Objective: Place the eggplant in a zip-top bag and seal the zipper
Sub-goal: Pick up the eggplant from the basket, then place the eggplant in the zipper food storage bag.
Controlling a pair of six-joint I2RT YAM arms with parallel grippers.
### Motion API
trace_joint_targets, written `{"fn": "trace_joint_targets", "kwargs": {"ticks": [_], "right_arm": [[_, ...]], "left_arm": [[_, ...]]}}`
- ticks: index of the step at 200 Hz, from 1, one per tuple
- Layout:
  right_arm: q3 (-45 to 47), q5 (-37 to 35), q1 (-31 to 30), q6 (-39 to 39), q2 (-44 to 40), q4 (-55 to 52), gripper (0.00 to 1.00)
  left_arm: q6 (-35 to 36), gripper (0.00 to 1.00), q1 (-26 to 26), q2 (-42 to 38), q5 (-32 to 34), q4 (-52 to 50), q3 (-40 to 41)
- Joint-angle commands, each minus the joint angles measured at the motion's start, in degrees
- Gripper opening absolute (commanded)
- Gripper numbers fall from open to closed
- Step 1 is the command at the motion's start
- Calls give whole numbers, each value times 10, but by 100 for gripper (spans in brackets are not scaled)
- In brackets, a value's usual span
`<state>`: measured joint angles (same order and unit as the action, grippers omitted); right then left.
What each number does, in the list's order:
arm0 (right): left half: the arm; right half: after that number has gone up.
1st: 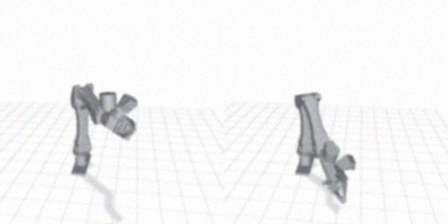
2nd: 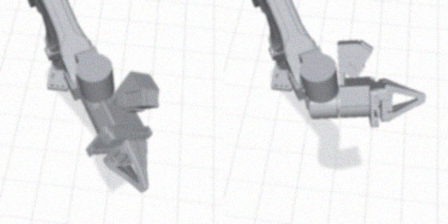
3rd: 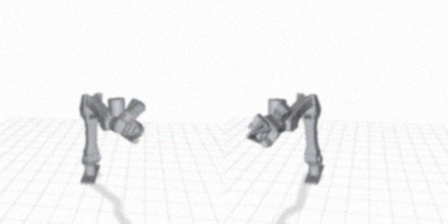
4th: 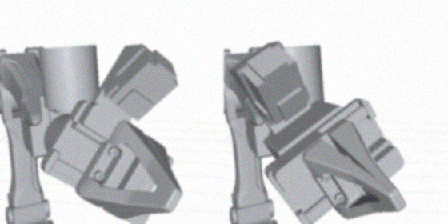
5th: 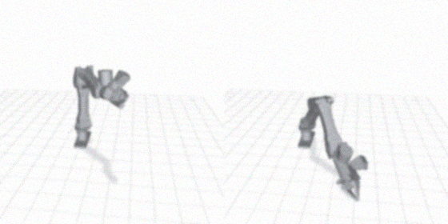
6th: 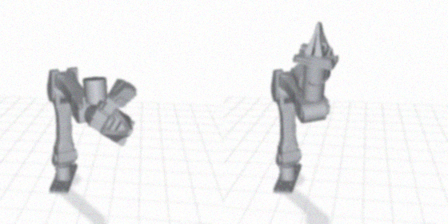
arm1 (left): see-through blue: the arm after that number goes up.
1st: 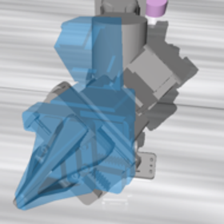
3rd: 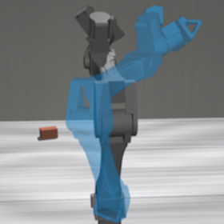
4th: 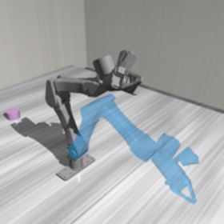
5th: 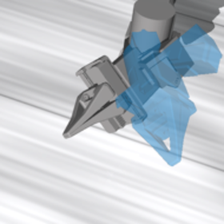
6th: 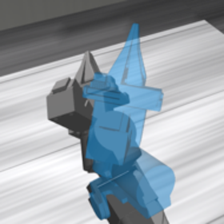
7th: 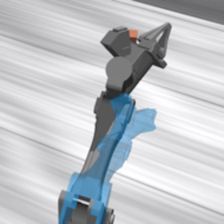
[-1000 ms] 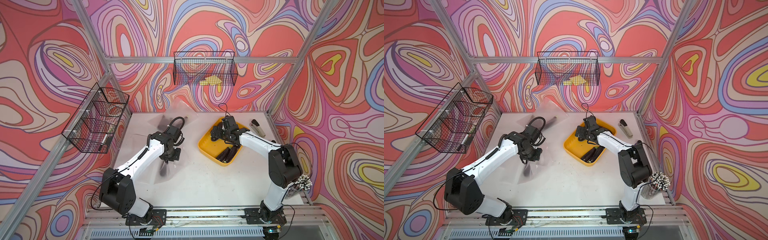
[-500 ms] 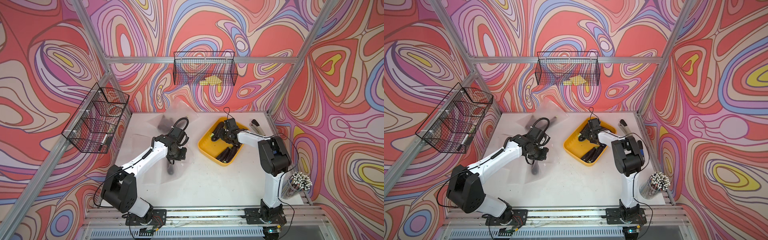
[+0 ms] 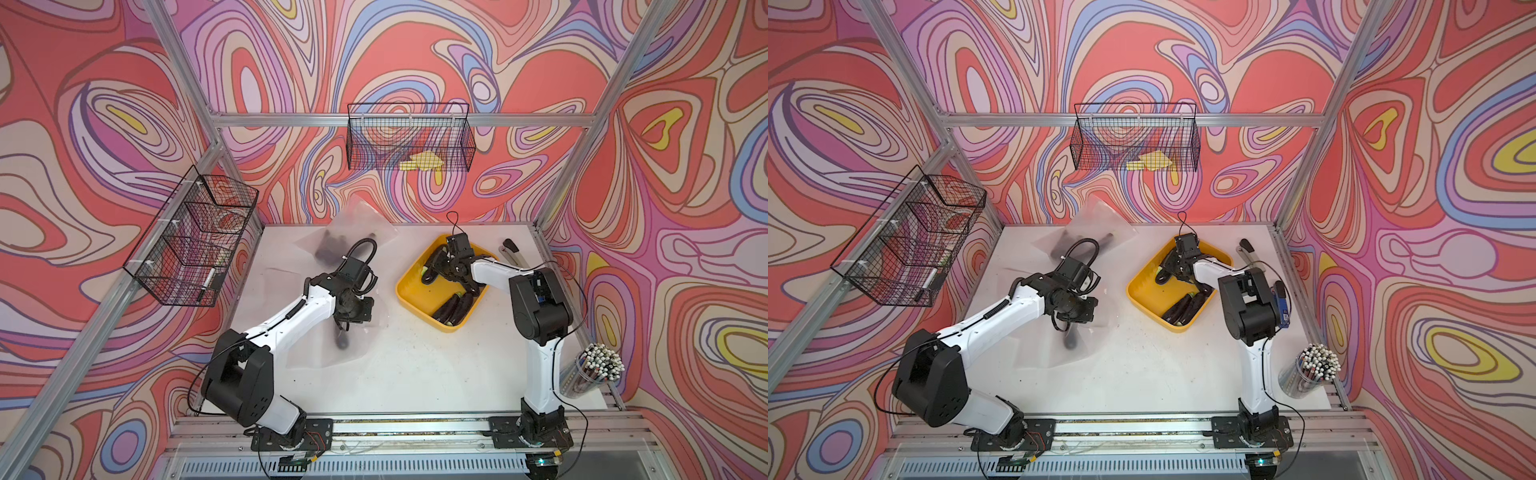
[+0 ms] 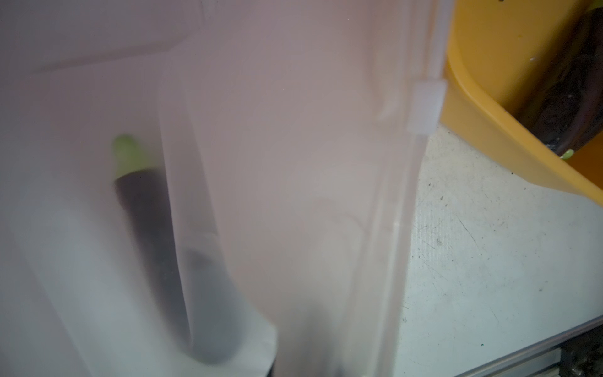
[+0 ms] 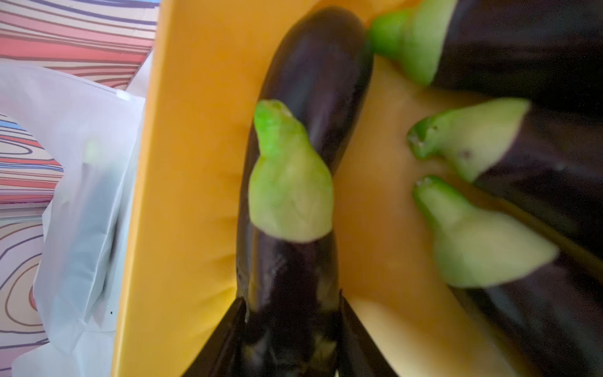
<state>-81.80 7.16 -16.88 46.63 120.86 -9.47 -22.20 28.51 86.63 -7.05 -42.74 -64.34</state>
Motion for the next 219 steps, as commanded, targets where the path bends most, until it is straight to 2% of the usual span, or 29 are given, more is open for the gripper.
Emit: {"fn": "trace_joint_targets", "kwargs": {"ticks": [1, 40, 55, 75, 104, 133, 169, 192, 219], "right_arm": [[28, 0, 3, 8, -57, 0, 42], [110, -10, -11, -21, -205, 4, 42], [129, -17, -43, -39, -253, 29, 42], [131, -26, -116, -49, -283, 64, 43], [175, -38, -210, -30, -299, 151, 44], [227, -102, -286, -41, -303, 225, 45], [273, -166, -324, -49, -297, 282, 47], [280, -206, -350, -85, -273, 320, 47], [283, -223, -353, -84, -247, 351, 46]], "left_arm": [[-8, 0, 3, -15, 0, 4, 3], [-9, 0, 3, 2, -40, 12, -11], [-11, 0, 2, 10, -45, 11, -15], [-18, 0, 1, 14, -48, 9, -19], [-48, 0, -18, 9, -102, 25, -22], [-93, 0, -58, 1, -212, 64, -1], [-96, 0, -77, -17, -259, 63, 9], [-83, 0, -79, -20, -282, 48, 2], [-83, 0, -83, -30, -282, 39, 3]]}}
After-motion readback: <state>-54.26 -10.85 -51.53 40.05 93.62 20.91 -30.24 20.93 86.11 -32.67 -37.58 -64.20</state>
